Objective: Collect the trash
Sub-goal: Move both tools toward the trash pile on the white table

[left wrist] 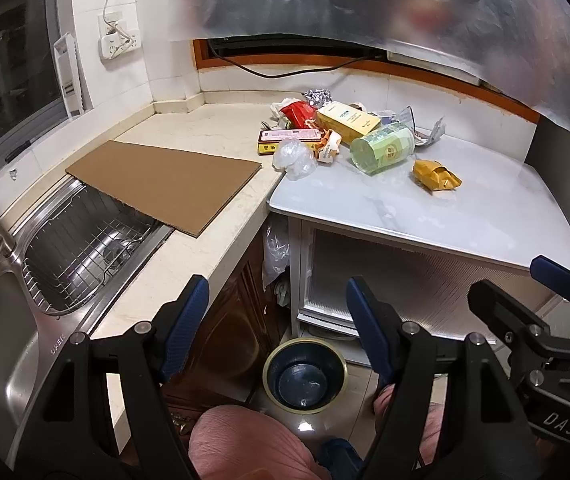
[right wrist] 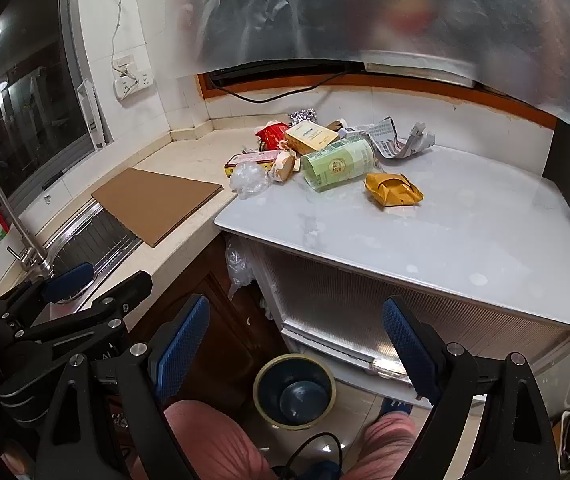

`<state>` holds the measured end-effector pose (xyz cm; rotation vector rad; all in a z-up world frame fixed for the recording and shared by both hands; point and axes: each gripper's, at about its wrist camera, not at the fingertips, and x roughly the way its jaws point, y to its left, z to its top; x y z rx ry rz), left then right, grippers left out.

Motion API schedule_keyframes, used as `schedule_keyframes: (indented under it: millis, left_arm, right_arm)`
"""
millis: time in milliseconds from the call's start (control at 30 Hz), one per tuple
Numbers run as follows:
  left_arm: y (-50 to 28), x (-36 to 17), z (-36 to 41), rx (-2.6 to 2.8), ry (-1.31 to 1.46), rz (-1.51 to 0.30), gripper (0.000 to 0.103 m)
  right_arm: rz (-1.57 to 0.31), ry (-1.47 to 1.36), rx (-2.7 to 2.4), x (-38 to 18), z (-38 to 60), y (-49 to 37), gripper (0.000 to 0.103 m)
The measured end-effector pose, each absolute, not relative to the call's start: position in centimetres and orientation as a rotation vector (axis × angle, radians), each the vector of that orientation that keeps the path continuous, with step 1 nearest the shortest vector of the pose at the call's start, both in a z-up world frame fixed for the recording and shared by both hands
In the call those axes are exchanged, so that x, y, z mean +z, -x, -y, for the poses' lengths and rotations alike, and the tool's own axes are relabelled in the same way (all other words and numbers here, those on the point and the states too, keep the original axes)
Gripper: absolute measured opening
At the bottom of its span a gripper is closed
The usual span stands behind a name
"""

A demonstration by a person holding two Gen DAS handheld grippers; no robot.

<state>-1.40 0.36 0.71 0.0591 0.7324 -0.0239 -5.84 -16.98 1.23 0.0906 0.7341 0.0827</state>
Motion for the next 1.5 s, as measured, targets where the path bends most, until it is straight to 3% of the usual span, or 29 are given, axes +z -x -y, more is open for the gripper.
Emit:
schedule_keyframes:
  millis: [1500]
  left_arm:
    - [3.2,3.1,-1.1,0.024,-0.055,-0.660,0.069]
  right_arm:
    - [-0.632,-0.069,0.110,4.6,16.5,7.9,0.090]
